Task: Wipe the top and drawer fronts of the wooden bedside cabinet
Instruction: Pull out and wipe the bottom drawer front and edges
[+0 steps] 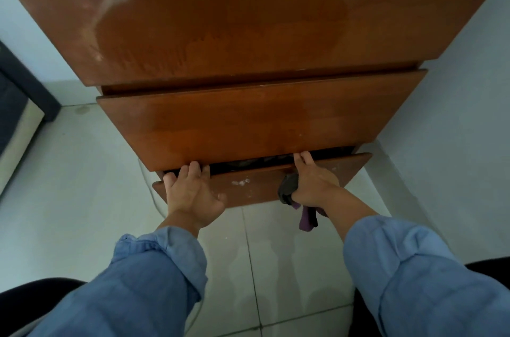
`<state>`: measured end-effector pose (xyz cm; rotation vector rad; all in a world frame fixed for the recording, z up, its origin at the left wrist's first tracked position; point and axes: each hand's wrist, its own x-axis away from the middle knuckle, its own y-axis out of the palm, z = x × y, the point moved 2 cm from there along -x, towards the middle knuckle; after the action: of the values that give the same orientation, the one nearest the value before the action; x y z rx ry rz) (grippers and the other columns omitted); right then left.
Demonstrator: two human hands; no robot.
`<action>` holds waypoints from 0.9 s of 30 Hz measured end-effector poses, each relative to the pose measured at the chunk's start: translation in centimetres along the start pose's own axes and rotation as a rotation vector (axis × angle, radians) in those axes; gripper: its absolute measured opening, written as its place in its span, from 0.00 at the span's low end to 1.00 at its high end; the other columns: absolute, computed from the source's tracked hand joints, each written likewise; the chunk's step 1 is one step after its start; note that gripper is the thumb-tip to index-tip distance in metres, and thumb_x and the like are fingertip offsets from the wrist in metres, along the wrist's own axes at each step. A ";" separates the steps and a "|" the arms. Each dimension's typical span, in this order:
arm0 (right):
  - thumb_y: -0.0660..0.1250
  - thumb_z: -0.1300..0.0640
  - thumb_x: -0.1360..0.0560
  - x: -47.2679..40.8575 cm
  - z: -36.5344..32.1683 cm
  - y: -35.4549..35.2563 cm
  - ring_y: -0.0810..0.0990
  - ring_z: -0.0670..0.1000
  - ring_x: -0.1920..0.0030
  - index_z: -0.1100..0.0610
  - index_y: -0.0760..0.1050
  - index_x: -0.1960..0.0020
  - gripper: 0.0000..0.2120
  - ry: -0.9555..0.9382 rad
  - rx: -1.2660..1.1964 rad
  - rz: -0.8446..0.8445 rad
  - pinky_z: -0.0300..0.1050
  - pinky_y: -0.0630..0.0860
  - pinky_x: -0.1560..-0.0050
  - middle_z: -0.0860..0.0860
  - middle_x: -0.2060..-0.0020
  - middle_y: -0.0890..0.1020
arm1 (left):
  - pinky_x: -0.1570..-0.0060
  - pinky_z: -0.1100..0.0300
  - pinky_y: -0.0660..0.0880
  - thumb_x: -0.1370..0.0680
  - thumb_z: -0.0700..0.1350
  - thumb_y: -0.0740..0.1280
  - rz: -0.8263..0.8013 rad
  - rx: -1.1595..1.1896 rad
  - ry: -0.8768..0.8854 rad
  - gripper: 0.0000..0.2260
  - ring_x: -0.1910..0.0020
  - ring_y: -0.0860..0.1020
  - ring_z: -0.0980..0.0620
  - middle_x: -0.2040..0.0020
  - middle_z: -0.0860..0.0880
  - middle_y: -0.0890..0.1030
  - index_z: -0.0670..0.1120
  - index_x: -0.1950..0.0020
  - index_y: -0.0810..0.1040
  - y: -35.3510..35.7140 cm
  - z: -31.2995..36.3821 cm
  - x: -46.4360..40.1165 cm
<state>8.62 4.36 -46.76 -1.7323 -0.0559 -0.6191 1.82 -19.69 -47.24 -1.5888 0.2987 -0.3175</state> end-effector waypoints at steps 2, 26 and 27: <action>0.66 0.54 0.31 -0.1 0.0 -0.4 0.77 0.57 0.47 0.51 0.42 0.23 0.45 -0.009 -0.014 -0.023 0.45 0.72 0.58 0.46 0.24 0.46 | 0.43 0.49 0.60 0.29 0.63 0.52 -0.016 -0.019 0.009 0.26 0.47 0.72 0.49 0.48 0.51 0.72 0.51 0.39 0.73 -0.4 0.0 0.0; 0.56 0.60 0.30 -2.2 3.1 -1.0 0.67 0.58 0.46 0.49 0.67 0.42 0.18 -0.550 0.465 1.173 0.55 0.63 0.47 0.52 0.42 0.67 | 0.28 0.39 0.38 0.27 0.64 0.59 -0.277 0.018 0.096 0.45 0.23 0.38 0.52 0.21 0.53 0.40 0.50 0.22 0.35 0.1 4.4 2.4; 0.54 0.60 0.30 -2.3 3.6 0.1 0.67 0.58 0.46 0.50 0.68 0.41 0.18 -0.532 0.472 1.105 0.55 0.63 0.47 0.52 0.42 0.67 | 0.28 0.39 0.38 0.28 0.64 0.59 -0.279 0.015 0.098 0.45 0.23 0.38 0.53 0.21 0.53 0.40 0.50 0.22 0.35 0.1 4.4 2.3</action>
<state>8.04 8.28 -48.26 -1.1663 0.3395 0.6268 5.62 -16.54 -47.45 -1.6035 0.1484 -0.6127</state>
